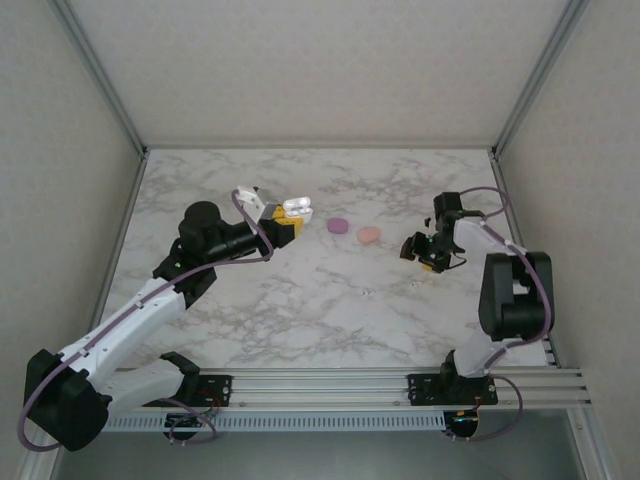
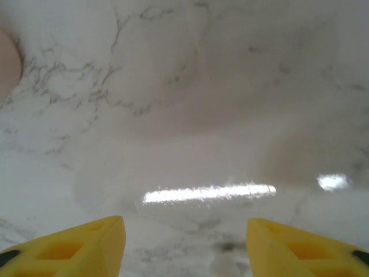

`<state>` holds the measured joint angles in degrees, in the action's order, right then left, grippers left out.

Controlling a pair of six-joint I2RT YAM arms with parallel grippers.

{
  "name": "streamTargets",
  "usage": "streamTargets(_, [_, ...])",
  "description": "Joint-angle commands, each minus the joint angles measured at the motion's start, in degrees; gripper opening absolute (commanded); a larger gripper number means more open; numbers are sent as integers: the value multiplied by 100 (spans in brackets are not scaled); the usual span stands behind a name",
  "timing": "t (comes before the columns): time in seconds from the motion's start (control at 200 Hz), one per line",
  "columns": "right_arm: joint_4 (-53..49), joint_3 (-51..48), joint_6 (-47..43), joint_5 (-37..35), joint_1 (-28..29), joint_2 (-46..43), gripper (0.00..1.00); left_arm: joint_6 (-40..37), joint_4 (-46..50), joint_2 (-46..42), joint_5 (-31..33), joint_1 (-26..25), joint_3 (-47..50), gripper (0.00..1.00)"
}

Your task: Insert wireless bluetooth earbuds into charging case

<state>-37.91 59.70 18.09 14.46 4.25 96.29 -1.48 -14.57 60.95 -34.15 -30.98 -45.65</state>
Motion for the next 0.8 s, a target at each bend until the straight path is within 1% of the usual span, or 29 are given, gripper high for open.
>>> streamTargets(0.0, [-101, 217, -219, 195, -24, 421, 58, 69, 49, -87, -47, -13, -228, 8])
streamTargets(0.135, [-199, 41, -183, 110, -22, 543, 56, 49, 94, -120, -9, -13, -225, 8])
streamTargets(0.28, [-255, -383, 10, 22, -17, 150, 57, -10, 147, -102, 1, -9, -251, 8])
streamTargets(0.34, [-297, -516, 81, 93, -13, -17, 56, -19, 147, -78, 1, -12, -259, 8])
streamTargets(0.516, [-555, -742, 286, -12, 54, -518, 56, -13, 147, -19, -29, -15, -288, 8])
streamTargets(0.636, [-524, -852, 271, 270, 109, -710, 55, -10, 138, -3, -30, -18, -287, 8])
streamTargets(0.731, [-609, -845, 315, 411, 206, -700, 55, -11, 138, 18, -24, -16, -287, 8])
streamTargets(0.796, [-740, -759, 324, 295, 303, -669, 55, -2, 138, 30, -30, -13, -295, 8])
